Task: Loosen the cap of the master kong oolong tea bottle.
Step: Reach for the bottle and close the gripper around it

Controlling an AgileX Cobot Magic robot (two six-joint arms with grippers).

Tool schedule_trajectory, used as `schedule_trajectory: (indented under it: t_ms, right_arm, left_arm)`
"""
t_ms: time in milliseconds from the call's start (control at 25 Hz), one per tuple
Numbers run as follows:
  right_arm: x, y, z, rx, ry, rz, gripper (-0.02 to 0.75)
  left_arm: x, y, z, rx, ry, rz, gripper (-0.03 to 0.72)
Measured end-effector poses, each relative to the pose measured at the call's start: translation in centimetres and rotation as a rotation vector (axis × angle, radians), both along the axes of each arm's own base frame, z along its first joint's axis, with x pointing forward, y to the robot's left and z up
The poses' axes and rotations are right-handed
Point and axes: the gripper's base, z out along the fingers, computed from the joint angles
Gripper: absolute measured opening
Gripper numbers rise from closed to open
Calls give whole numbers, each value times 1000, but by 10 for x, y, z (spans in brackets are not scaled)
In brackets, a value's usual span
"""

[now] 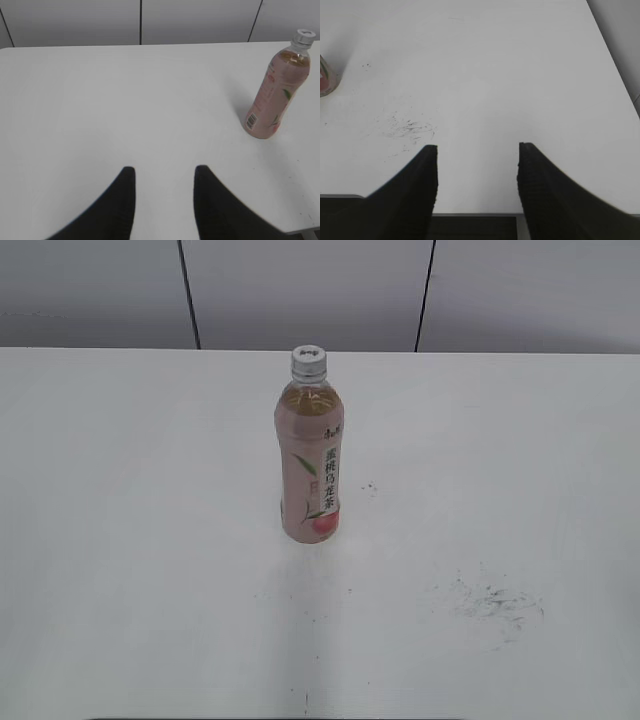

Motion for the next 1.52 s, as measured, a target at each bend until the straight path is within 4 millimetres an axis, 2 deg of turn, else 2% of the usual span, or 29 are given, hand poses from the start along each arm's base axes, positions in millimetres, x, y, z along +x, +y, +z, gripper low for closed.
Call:
schedule_trajectory:
  t_ms: [160,400,560,680,840,1080,1280,1520]
  right_arm:
    - [0,0,0,0,0,0,392]
    - [0,0,0,0,0,0,392]
    - [0,0,0,0,0,0,392]
    - [0,0,0,0,-1,0,392]
    - [0,0,0,0,-1,0,392]
    - [0,1,0,9,0,6,392]
    - [0,2,0,25,2,17,392]
    - [0,3,0,26,2,18,392]
  left_arm:
    - [0,-1,0,-8,-1,-6,241]
    - [15,-4,5,6,35,-41,241]
    - [31,-8,27,-6,-165,-74,241]
    - [48,-8,33,-36,-290,-62,241]
    - [78,-6,10,-86,-337,-8,241]
    - [106,-4,-42,-106,-273,42,241]
    - [123,-15,-51,-85,-247,-38,241]
    - [147,-44,-66,-20,-201,-189,263]
